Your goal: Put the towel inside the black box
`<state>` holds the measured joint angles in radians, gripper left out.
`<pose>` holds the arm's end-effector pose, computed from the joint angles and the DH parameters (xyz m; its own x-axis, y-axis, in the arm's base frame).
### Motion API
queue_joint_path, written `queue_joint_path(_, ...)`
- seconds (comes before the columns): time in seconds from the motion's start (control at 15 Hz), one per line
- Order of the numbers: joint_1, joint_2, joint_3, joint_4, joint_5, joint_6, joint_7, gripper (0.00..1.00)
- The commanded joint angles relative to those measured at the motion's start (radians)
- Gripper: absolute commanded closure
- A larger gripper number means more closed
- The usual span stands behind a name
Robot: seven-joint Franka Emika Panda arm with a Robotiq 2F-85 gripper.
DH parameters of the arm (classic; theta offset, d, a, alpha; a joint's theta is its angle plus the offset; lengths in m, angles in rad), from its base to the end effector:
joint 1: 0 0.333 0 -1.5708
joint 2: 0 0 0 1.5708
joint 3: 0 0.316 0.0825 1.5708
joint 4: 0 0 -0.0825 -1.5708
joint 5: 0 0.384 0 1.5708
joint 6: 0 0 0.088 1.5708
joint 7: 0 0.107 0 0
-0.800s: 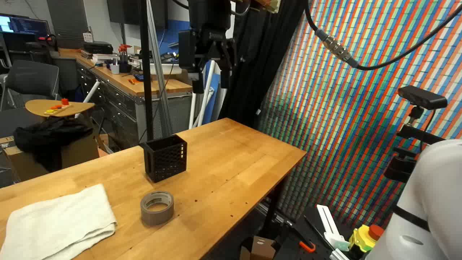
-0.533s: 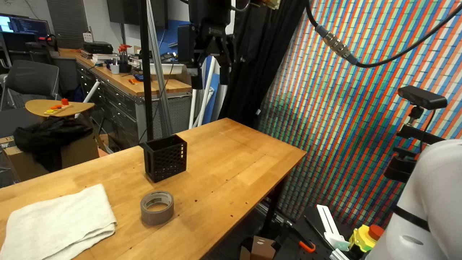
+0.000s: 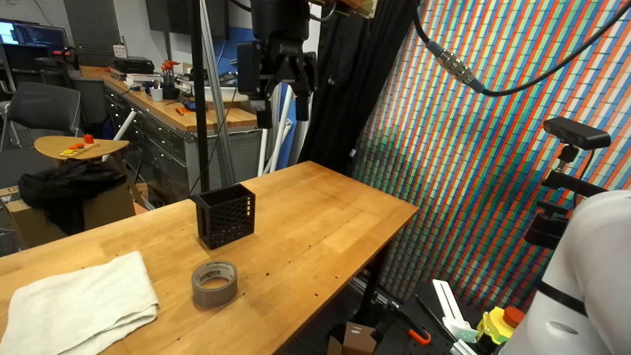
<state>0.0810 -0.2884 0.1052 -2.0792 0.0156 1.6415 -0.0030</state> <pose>0.4445 0.0895 0.5364 0.9728 0.1763 -0.1502 0.1804 -0.9835 0.0142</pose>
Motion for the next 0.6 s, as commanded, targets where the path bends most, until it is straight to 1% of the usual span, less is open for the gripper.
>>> queue_joint_path(0.0, 0.027, 0.065, 0.045, 0.036, -0.048, 0.059, 0.028, 0.0)
queue_joint_path(0.4, 0.092, 0.201, 0.143, 0.108, -0.198, 0.168, 0.101, 0.0)
queue_joint_path(0.53, 0.117, 0.256, 0.166, 0.138, -0.245, 0.23, 0.136, 0.0)
